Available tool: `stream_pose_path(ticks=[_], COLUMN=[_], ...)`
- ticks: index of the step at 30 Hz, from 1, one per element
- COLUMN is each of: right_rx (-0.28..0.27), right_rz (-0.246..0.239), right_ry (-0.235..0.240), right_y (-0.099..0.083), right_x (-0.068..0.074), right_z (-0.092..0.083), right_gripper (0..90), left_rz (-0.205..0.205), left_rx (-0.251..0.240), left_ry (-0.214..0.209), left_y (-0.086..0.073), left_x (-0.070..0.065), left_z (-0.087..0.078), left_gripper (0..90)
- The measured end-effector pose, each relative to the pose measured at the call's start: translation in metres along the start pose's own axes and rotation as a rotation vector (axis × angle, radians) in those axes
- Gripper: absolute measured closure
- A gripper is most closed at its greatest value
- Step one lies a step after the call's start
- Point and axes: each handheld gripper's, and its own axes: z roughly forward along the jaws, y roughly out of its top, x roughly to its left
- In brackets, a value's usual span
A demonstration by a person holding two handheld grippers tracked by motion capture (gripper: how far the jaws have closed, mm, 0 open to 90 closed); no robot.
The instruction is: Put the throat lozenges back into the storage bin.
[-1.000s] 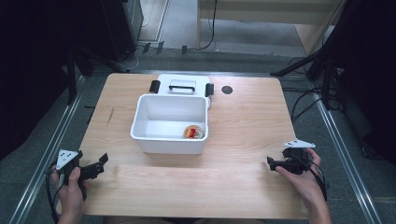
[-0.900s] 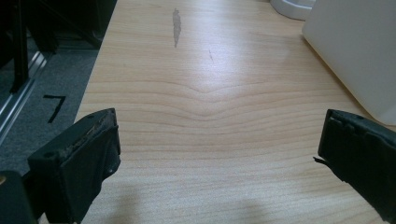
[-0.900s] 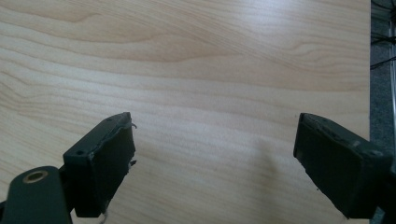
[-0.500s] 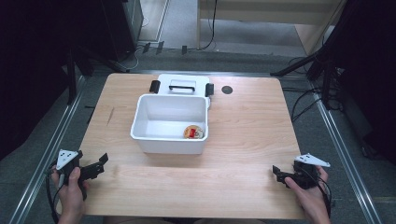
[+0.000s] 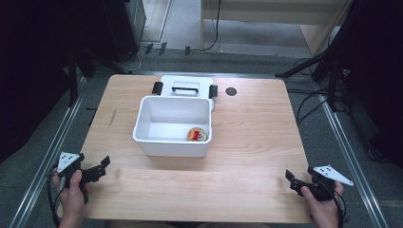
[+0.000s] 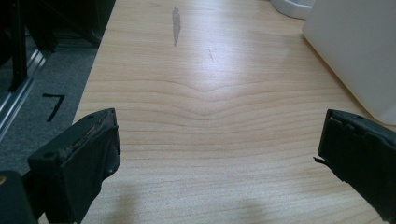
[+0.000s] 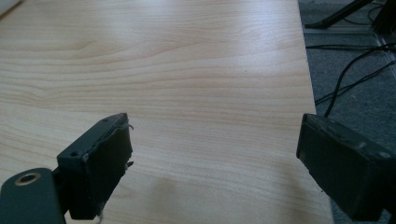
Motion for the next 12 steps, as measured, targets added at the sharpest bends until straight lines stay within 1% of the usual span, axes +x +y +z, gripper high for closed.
stream_pose_path(ticks=[2,3,5,8,10,12], right_rx=[-0.005,0.001,0.002,-0.002,-0.007,-0.016], right_rz=[0.001,0.002,-0.011,-0.024,-0.022,-0.008], right_ry=[-0.009,-0.012,-0.032,-0.044,-0.044,-0.034], right_y=[-0.0005,-0.0007,-0.0012,-0.0016,-0.0017,-0.0018], right_x=[0.0002,0.0010,0.0034,0.0053,0.0051,0.0034], right_z=[0.0004,0.0008,0.0018,0.0018,0.0016,0.0010], right_gripper=[10.5,10.5,10.5,10.5,10.6,11.2], left_rz=[0.000,0.000,0.002,0.004,0.004,0.005], left_rx=[0.002,0.002,0.001,0.002,0.002,0.003], left_ry=[0.001,0.001,0.003,0.006,0.006,0.005], left_y=[0.0002,0.0002,0.0002,0.0003,0.0003,0.0003], left_x=[0.0000,-0.0001,-0.0002,-0.0005,-0.0006,-0.0006], left_z=[0.0002,0.0003,0.0005,0.0006,0.0007,0.0007], left_gripper=[0.0,0.0,0.0,0.0,0.0,0.0])
